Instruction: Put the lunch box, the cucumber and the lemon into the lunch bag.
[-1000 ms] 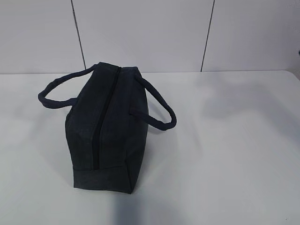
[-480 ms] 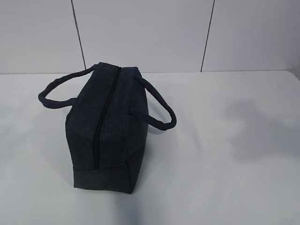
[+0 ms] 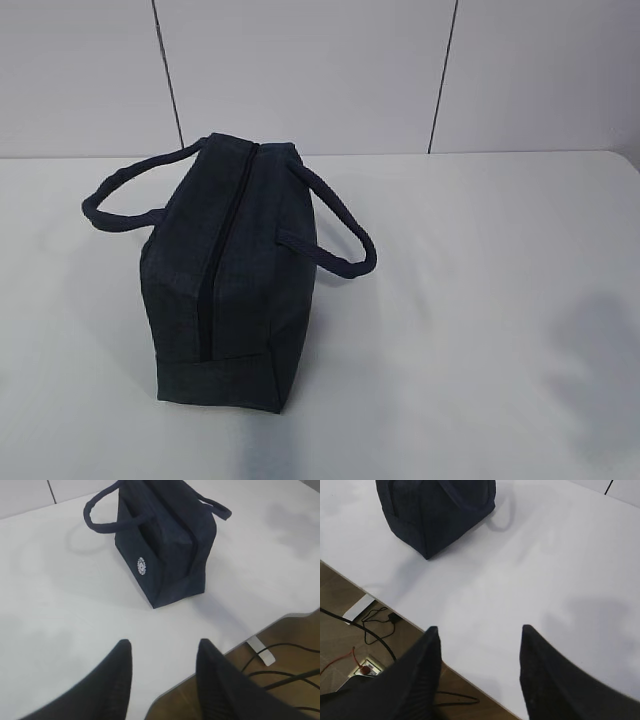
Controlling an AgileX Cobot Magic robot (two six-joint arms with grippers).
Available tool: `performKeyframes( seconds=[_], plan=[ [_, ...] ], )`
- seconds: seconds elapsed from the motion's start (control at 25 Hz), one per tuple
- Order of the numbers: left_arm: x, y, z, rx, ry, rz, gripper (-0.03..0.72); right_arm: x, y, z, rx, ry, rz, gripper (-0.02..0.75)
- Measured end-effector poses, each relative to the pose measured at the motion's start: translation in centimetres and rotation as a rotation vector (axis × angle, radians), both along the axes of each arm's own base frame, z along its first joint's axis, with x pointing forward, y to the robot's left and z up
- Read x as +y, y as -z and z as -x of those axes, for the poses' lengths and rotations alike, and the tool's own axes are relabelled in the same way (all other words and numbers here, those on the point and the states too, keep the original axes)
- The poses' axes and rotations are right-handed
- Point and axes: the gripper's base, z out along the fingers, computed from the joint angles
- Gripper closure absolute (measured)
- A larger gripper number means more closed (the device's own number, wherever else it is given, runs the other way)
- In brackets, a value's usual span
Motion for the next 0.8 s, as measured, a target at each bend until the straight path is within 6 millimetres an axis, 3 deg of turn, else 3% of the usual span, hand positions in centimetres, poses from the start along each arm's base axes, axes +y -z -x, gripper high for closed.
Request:
performKeyframes(
  seconds=[0.24,0.4,0.56,0.8],
  plan=[
    [1.2,3.0,2.1,-0.087,-0.032,-0.005,0.381,-0.9,4.1,1.9,-0.036,0.016,0.01,0.369],
    [1.4,3.6,2.3,-0.092,-0.035,-0.009,0.382,-1.8,5.7,2.9,-0.095,0.062,0.024,0.369],
    [1.3,3.9,2.1,-0.085,-0.036,-0.011,0.383,-2.8,6.6,2.4,-0.082,0.184,0.061,0.369],
    [0.7,6.2,1.0,0.008,-0.022,-0.032,0.383,-3.2,8.0,1.4,-0.044,0.257,0.121,0.369]
  ],
)
